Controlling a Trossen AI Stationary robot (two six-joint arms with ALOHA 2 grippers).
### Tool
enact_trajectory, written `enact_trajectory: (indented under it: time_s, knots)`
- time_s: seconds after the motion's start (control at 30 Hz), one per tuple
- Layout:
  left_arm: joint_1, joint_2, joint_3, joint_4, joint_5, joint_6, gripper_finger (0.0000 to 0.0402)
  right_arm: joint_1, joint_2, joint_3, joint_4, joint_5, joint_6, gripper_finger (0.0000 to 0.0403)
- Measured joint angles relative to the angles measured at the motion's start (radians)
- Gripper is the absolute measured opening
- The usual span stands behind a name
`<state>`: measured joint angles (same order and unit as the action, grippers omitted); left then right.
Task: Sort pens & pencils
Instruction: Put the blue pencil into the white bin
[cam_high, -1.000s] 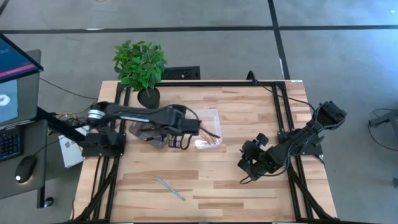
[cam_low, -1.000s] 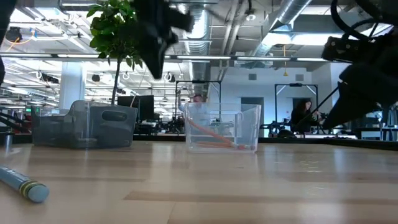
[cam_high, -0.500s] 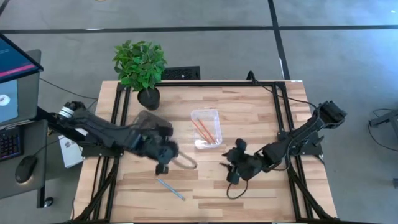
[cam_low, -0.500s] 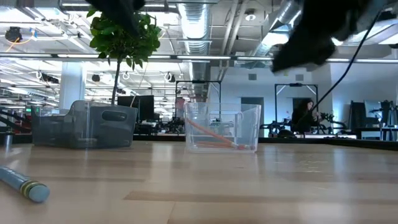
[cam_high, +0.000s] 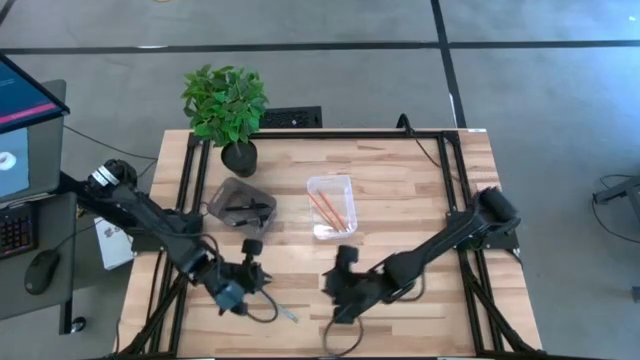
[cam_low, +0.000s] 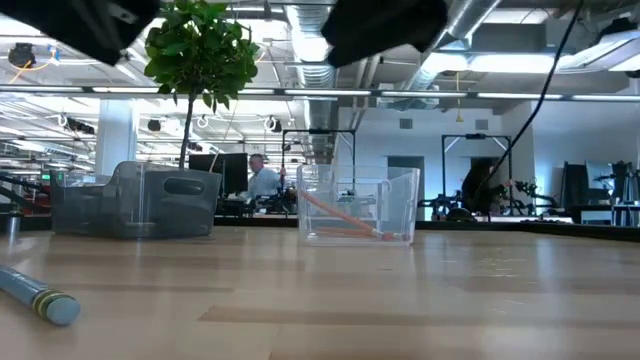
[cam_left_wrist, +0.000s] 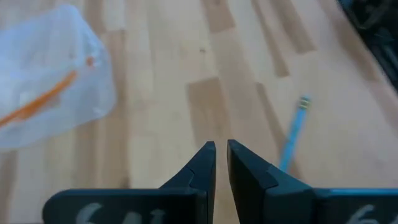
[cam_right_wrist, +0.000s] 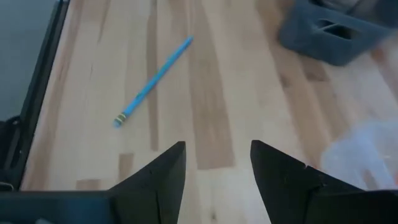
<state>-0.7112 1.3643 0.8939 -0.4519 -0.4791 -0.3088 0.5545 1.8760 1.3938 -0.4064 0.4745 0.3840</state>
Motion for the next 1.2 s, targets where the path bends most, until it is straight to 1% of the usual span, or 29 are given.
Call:
enact_trajectory:
  time_s: [0.1, 0.2, 0.33, 0.53, 0.73, 0.9, 1.03, 1.2]
  knots:
    - [-0.047, 0.0, -0.012, -0.002, 0.002, -0.049, 0.0032, 0.001, 0.099, 0.138, -0.066, -0.016, 0.008, 0.0205]
    - [-0.097, 0.0, -0.014, -0.005, 0.024, -0.088, 0.0032, 0.007, 0.177, 0.241, -0.083, -0.049, 0.015, 0.0205]
    - [-0.16, 0.0, -0.014, -0.005, 0.085, -0.146, 0.0032, 0.021, 0.26, 0.348, -0.081, -0.069, 0.044, 0.0205]
    - [-0.23, 0.005, -0.014, -0.014, 0.082, -0.194, 0.0032, 0.028, 0.374, 0.482, -0.079, -0.116, 0.14, 0.0205]
    - [-0.269, 0.011, -0.014, -0.038, 0.081, -0.191, 0.0032, 0.028, 0.477, 0.57, -0.088, -0.137, 0.151, 0.0205]
    - [-0.269, 0.011, -0.014, -0.102, 0.074, -0.24, 0.0032, 0.025, 0.542, 0.622, -0.109, -0.138, 0.203, 0.0205]
    - [-0.269, 0.011, -0.014, -0.137, 0.064, -0.25, 0.0032, 0.026, 0.553, 0.636, -0.112, -0.138, 0.229, 0.0205]
    - [-0.269, 0.011, -0.014, -0.14, 0.063, -0.25, 0.0032, 0.026, 0.553, 0.638, -0.112, -0.137, 0.254, 0.0205]
